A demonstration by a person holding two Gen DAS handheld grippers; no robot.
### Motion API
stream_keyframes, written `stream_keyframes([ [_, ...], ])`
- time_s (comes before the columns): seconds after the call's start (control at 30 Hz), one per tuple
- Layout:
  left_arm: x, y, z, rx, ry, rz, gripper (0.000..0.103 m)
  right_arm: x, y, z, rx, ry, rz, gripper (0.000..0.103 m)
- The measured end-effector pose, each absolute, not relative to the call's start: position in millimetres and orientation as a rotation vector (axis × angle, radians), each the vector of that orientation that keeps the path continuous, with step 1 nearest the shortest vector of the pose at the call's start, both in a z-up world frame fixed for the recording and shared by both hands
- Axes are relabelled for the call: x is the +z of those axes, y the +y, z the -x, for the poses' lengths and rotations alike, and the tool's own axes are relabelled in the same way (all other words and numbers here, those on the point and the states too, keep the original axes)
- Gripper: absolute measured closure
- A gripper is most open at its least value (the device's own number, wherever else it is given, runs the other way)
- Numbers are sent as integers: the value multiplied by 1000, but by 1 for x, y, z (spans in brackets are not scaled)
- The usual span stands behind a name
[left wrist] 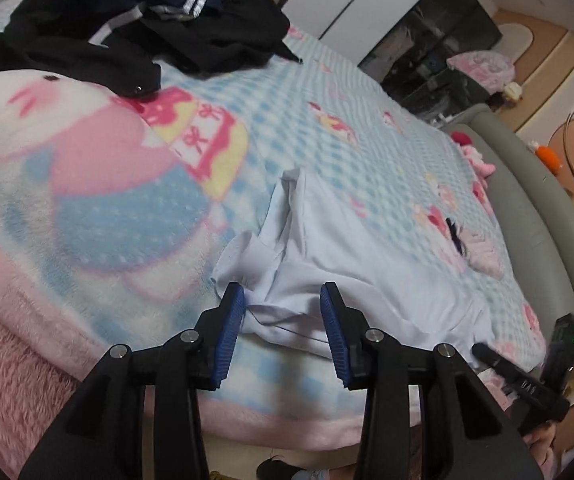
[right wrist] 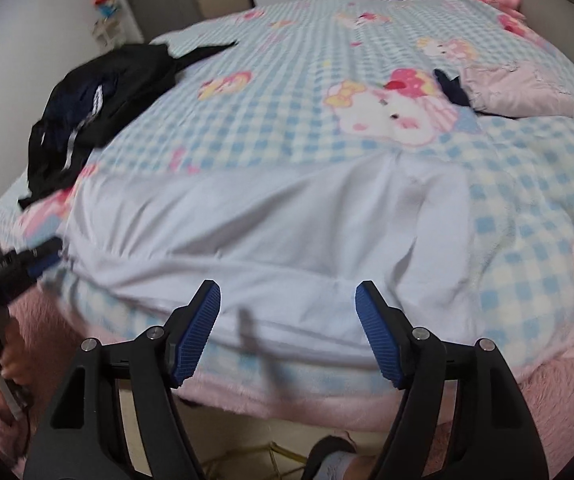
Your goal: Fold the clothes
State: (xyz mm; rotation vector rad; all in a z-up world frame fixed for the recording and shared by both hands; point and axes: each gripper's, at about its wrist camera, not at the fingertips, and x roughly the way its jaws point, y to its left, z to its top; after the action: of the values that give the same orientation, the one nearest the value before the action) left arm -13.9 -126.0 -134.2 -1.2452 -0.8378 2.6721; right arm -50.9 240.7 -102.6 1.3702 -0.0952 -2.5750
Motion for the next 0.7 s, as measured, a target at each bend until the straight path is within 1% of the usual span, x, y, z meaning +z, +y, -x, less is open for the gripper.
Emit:
stream_keyframes([
  [0.07, -134, -121, 15, 2677, -785, 1264, 75, -102, 237, 55, -2569, -84, -1375, 31],
  [0.13, -133, -117, 15, 2683, -734, 1276, 90, -106, 231, 58, -2565, -30, -1399, 31],
  [0.23, -121, -120, 8, 2730, -694, 1246, 94, -117, 225, 60, -2570, 52, -1447, 31],
  [0.4, -115, -123, 6, 2771, -589, 1352, 94, -125, 224, 51, -2579, 106, -1450, 29],
  [0.5, -126, -133, 13, 2780, -637, 1473, 89, -127, 225, 52, -2575, 106, -1471, 28],
  [0.57, -119, -135, 13, 2809, -670, 1434, 88, -122, 225, 53, -2572, 96, -1473, 29],
  [0.6, -111, -132, 13, 2843, -649, 1380, 86, -117, 226, 53, -2572, 80, -1460, 29],
  [0.63, -100, -124, 14, 2867, -592, 1314, 81, -113, 226, 53, -2573, 64, -1448, 29],
  [0.67, -90, -114, 16, 2875, -528, 1249, 62, -107, 227, 53, -2577, 45, -1428, 29],
  [0.7, -81, -102, 21, 2853, -471, 1188, 47, -102, 228, 53, -2585, 23, -1401, 29],
])
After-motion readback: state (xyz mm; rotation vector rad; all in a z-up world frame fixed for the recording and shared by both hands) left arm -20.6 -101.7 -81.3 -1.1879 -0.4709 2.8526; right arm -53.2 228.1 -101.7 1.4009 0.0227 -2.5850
